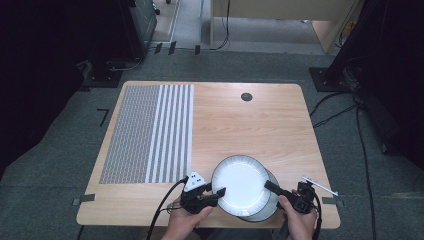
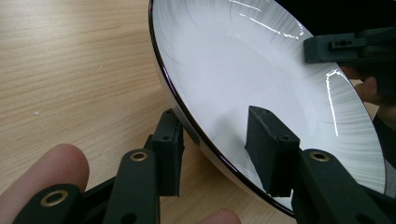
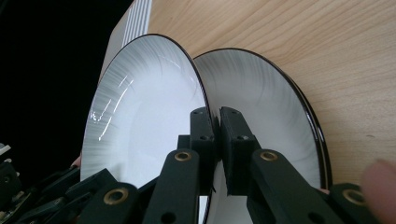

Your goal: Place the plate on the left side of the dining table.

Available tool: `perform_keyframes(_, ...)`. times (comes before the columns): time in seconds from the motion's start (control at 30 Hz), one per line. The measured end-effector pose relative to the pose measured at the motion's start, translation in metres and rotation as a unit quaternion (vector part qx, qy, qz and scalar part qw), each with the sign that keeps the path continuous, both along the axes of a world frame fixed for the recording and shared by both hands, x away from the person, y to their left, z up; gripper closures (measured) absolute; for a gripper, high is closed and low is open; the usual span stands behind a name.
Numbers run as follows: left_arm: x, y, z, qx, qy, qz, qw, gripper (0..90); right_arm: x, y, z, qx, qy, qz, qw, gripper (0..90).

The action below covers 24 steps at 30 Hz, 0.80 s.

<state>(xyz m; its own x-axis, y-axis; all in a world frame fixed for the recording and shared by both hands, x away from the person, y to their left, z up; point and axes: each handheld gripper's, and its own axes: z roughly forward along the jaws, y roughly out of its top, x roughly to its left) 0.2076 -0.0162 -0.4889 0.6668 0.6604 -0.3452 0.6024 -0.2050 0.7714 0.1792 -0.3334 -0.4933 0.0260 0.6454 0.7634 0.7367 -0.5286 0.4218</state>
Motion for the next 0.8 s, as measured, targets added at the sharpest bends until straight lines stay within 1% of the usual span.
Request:
perform_keyframes(0.17,0.002,0.006,0.006,-0.005,-0.003,0.002,1.0,57.7,0.003,0.004,0.006,-0.003,-0.006,0.005,1.0,84.9)
perform_keyframes(0.23,0.002,0.007,0.007,-0.006,-0.003,0.003,1.0,57.7,0.004,0.005,0.008,-0.003,-0.004,0.007,1.0,85.0)
perform_keyframes(0.33,0.003,0.009,0.009,-0.004,-0.002,0.003,1.0,57.8,0.006,0.007,0.011,-0.006,-0.004,0.012,0.9999,85.0)
perform_keyframes(0.43,0.003,0.011,0.011,-0.003,-0.003,0.004,1.0,57.9,0.007,0.009,0.012,-0.008,-0.003,0.012,0.9999,85.0)
perform_keyframes(0.53,0.004,0.016,0.015,-0.006,-0.006,0.012,0.9999,58.3,0.01,0.013,0.014,-0.01,-0.003,0.015,0.9998,85.2)
perform_keyframes(0.63,0.006,0.02,0.018,-0.006,-0.007,0.014,0.9999,58.8,0.014,0.019,0.018,-0.01,-0.006,0.018,0.9998,85.2)
perform_keyframes(0.67,0.007,0.022,0.019,-0.009,-0.006,0.017,0.9998,58.8,0.014,0.019,0.018,-0.01,-0.006,0.018,0.9998,85.2)
perform_keyframes(0.77,0.01,0.029,0.023,-0.01,-0.006,0.023,0.9997,59.2,0.019,0.026,0.022,-0.011,-0.007,0.02,0.9997,85.2)
perform_keyframes(0.8,0.01,0.029,0.023,-0.01,-0.006,0.023,0.9997,59.3,0.019,0.026,0.022,-0.011,-0.007,0.02,0.9997,85.2)
